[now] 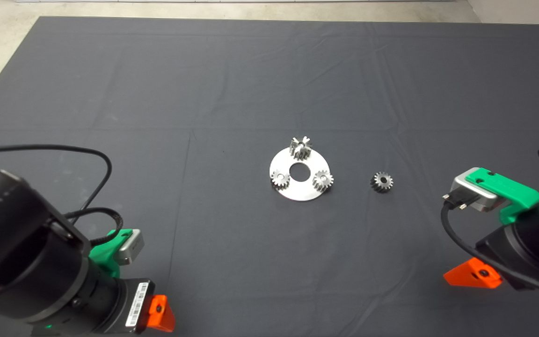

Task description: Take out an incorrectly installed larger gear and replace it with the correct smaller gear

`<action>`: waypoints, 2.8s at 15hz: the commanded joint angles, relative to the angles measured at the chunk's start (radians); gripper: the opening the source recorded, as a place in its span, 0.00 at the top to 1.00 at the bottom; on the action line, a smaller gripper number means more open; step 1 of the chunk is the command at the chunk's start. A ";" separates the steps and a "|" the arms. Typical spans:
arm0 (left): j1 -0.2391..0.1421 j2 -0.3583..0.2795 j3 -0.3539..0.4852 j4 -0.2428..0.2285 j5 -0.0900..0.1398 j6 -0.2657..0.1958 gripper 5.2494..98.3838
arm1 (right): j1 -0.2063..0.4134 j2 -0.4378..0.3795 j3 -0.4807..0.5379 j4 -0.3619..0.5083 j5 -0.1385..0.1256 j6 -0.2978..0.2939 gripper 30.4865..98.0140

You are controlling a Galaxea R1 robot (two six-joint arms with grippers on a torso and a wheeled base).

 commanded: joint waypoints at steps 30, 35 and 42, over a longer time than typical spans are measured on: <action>-0.008 0.001 0.015 -0.019 0.000 0.000 0.00 | -0.180 0.728 -1.260 -0.157 -0.073 -0.608 0.01; -0.009 0.002 0.013 -0.021 0.000 0.003 0.00 | -0.195 0.720 -1.263 -0.224 -0.082 -0.608 0.01; -0.009 0.002 0.013 -0.019 0.000 0.003 0.00 | -0.194 0.725 -1.265 -0.288 -0.082 -0.610 0.01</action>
